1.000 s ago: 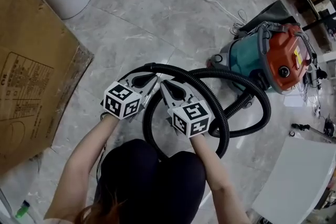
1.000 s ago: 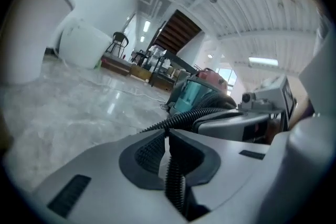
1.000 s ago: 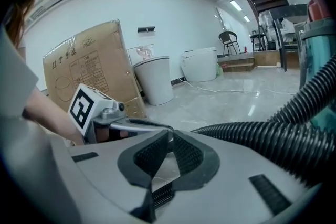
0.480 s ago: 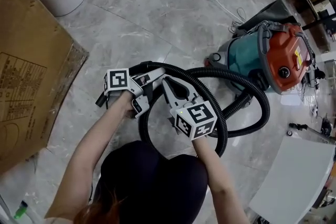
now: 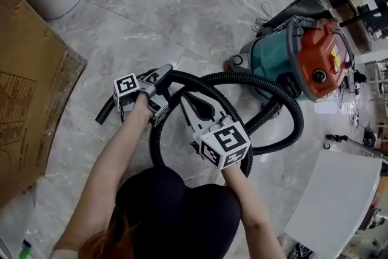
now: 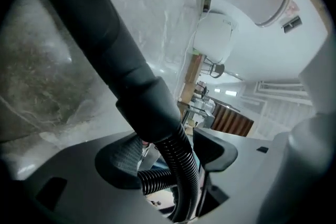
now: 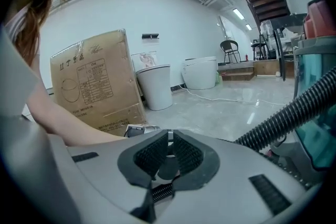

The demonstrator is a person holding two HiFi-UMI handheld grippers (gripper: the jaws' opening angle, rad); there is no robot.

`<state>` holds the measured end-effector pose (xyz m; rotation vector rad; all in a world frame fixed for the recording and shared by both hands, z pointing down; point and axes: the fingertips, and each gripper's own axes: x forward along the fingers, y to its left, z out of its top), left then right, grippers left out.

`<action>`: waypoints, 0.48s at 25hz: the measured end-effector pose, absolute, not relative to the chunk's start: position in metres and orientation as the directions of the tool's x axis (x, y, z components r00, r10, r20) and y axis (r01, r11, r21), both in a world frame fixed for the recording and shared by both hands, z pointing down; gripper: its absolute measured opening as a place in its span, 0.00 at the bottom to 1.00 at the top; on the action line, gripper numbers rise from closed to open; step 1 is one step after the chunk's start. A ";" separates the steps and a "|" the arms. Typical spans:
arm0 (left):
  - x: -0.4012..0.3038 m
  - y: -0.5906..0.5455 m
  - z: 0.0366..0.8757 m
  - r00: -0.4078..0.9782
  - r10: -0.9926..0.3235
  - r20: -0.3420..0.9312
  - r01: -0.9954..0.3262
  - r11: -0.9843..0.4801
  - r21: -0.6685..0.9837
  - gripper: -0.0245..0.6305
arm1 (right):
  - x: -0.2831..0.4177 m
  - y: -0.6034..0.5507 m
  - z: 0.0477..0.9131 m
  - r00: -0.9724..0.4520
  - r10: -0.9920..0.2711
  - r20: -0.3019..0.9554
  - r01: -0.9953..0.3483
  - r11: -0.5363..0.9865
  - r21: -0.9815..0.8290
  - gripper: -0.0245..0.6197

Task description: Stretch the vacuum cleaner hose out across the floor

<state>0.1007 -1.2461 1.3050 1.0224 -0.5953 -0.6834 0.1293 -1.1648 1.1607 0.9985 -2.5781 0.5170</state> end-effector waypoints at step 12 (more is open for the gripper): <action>0.091 -1.253 1.300 0.599 -0.796 0.082 0.257 0.289 0.922 0.44 | 0.148 -1.167 1.157 -0.648 -0.606 0.462 -0.724 0.678 -0.126 0.07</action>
